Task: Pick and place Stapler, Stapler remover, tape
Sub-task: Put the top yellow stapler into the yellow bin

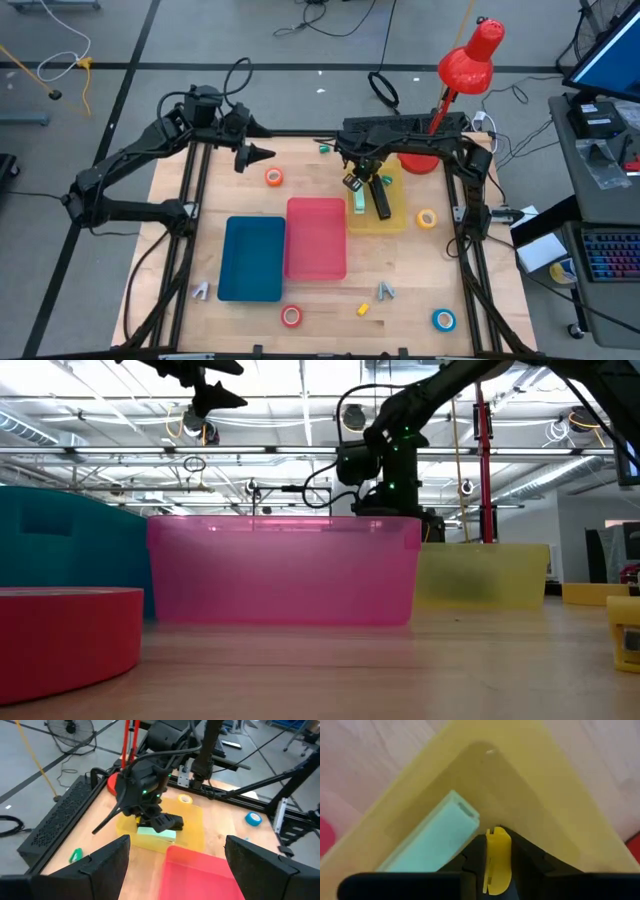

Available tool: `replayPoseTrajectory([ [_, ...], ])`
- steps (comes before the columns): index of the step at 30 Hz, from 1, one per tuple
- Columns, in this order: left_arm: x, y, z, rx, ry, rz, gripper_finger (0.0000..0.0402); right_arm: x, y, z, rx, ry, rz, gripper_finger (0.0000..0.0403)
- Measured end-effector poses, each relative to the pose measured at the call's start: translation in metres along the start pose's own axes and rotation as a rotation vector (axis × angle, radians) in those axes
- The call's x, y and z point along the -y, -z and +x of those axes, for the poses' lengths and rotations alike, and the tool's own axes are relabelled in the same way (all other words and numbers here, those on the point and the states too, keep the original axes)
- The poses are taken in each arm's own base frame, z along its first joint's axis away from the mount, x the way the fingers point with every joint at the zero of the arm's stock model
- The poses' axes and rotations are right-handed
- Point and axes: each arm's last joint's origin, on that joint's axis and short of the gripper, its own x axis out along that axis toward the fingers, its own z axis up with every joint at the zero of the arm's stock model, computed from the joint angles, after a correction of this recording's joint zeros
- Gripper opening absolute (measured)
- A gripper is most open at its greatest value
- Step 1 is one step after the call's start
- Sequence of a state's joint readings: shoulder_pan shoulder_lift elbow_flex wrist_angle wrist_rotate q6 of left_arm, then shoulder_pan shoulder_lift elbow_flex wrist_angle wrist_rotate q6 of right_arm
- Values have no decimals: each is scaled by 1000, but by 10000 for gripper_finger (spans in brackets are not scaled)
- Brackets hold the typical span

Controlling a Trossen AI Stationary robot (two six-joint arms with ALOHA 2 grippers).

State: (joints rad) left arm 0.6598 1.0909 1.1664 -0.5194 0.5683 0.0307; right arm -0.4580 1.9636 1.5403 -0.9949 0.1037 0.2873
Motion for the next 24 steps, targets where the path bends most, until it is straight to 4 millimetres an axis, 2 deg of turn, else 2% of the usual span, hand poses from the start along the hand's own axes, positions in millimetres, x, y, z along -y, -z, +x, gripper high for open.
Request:
replayPoseTrajectory([
  [5, -2, 0, 0, -2, -54, 0, 324, -2, -6, 1, 58, -16, -10, 85],
  [16, -2, 0, 0, -3, -57, 12, 324, 8, -10, 2, 69, -13, 14, 75],
  [24, -3, 0, 0, -4, -82, 25, 324, 13, -11, 2, 71, -7, 29, 110],
])
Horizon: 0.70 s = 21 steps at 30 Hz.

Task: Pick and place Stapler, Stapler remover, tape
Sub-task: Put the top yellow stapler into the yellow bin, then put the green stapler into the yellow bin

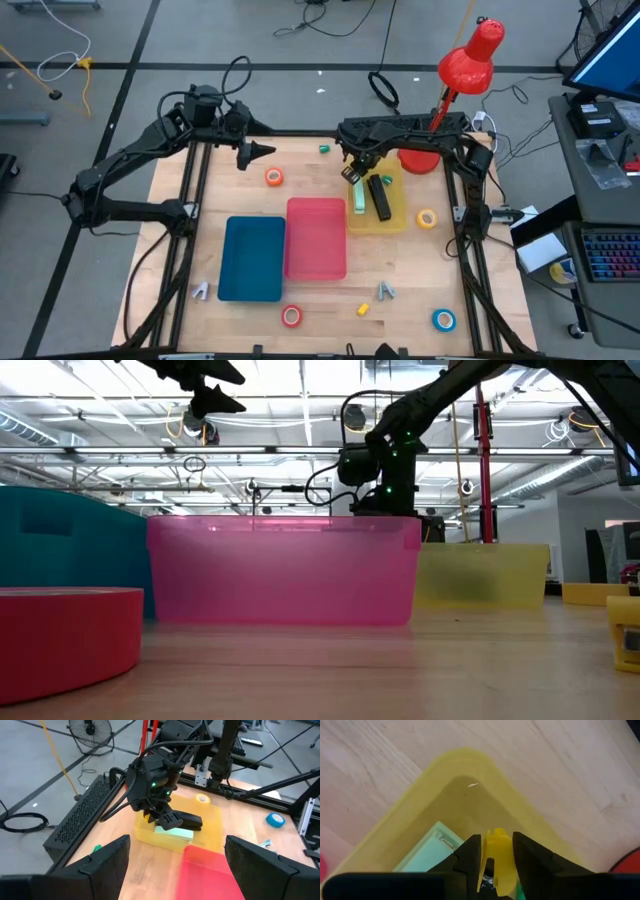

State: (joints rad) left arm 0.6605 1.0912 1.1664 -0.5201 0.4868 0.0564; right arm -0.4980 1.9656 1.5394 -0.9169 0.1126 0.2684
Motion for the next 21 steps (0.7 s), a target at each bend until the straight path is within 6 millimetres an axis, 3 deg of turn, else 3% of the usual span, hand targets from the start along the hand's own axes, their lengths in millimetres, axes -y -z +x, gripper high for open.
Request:
replayPoseTrajectory([
  [10, 0, 0, 0, -1, -3, 58, 324, 1, 0, -1, 13, 40, 31, 154],
  [13, -2, 0, 2, -3, -29, 74, 324, 2, 1, -10, 29, 6, 86, 157],
  [17, -9, 1, 20, -24, -55, 62, 324, -3, 4, -30, 80, -42, 132, 152],
  [21, -18, 8, 52, -72, -30, 70, 324, -11, 11, -61, 184, -70, 109, 142],
])
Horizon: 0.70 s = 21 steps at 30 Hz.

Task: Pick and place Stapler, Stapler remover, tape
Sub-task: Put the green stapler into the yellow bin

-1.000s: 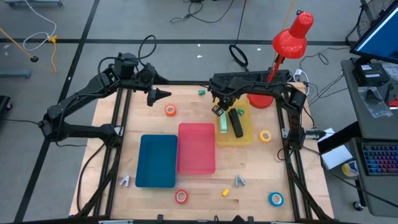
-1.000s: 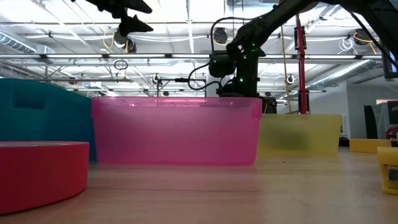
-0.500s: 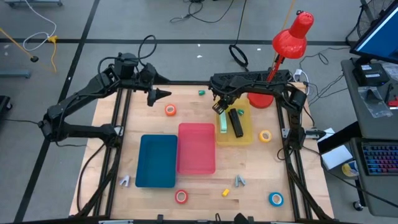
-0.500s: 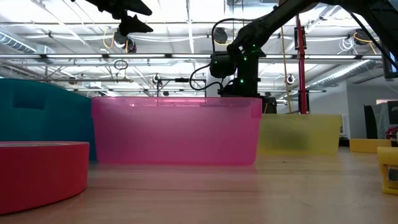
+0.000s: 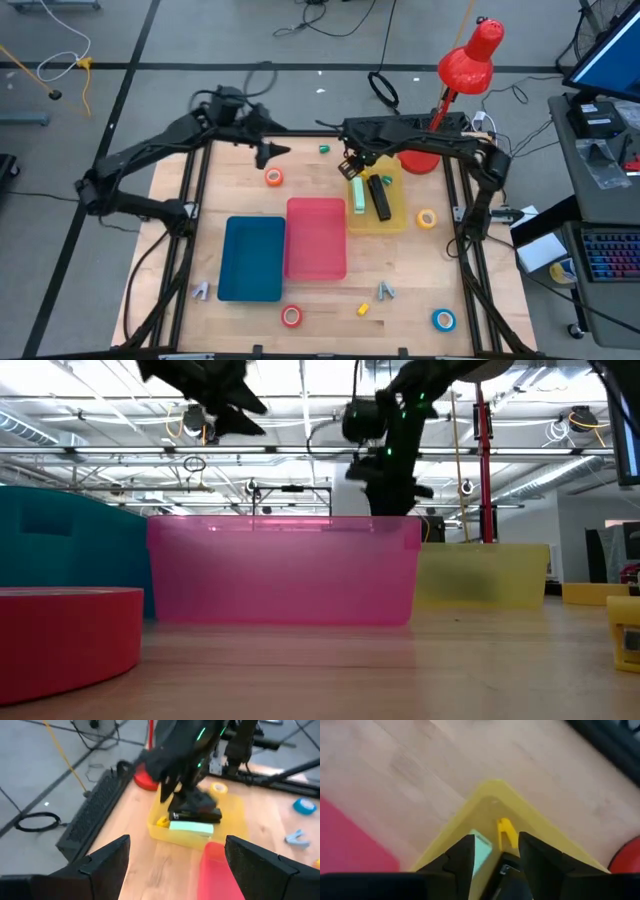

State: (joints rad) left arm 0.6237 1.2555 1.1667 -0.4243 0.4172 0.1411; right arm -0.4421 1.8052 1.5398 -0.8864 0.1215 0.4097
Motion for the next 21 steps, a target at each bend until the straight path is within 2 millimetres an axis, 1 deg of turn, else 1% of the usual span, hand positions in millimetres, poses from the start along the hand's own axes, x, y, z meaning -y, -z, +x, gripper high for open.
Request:
replayPoseTrajectory([
  [5, -16, 8, 46, -48, 16, -1, 324, -8, 10, -41, 130, 49, -64, 130],
  [9, -33, 2, 77, -86, -8, -15, 324, -10, 17, -77, 241, 15, -104, 126],
  [13, -51, -12, 108, -141, -61, -8, 324, -6, 26, -107, 316, -22, -119, 125],
  [16, -64, -18, 131, -217, -101, -8, 324, 1, 31, -126, 365, -42, -123, 125],
  [21, -84, -15, 171, -353, -157, -32, 324, 8, 37, -145, 415, -60, -138, 125],
])
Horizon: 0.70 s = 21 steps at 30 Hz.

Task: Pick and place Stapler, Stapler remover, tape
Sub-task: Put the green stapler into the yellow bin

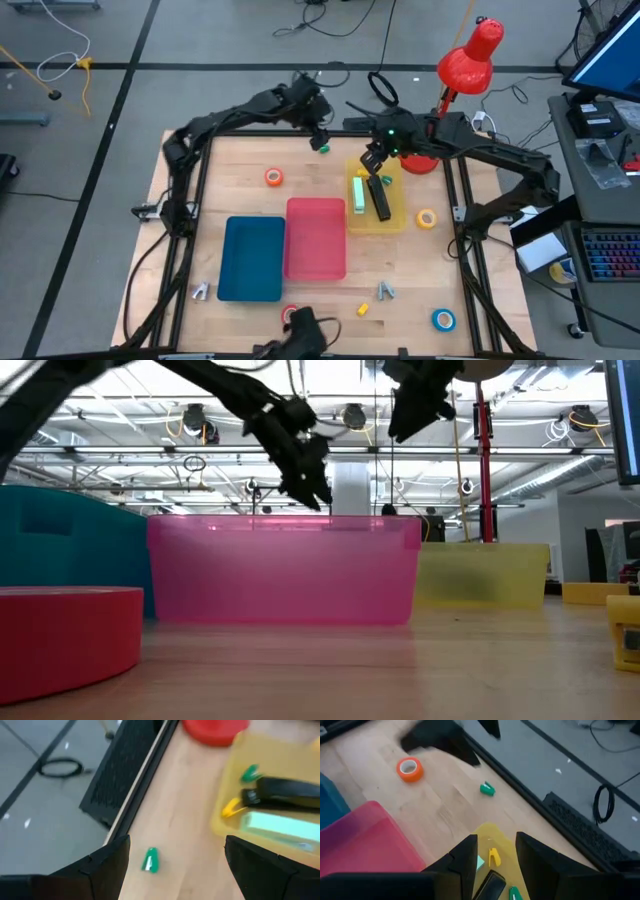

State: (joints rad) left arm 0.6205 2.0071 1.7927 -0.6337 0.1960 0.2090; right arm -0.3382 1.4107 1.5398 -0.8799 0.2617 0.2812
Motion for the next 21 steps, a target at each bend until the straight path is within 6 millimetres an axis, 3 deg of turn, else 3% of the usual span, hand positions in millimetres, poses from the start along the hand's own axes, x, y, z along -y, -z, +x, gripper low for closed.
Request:
replayPoseTrajectory([
  [8, -15, 6, 59, -236, -102, -47, 323, 3, 2, -8, 1, -4, -13, 125],
  [21, -32, 19, 84, -344, -118, -173, 323, 3, 2, -8, -3, -4, -8, 125],
])
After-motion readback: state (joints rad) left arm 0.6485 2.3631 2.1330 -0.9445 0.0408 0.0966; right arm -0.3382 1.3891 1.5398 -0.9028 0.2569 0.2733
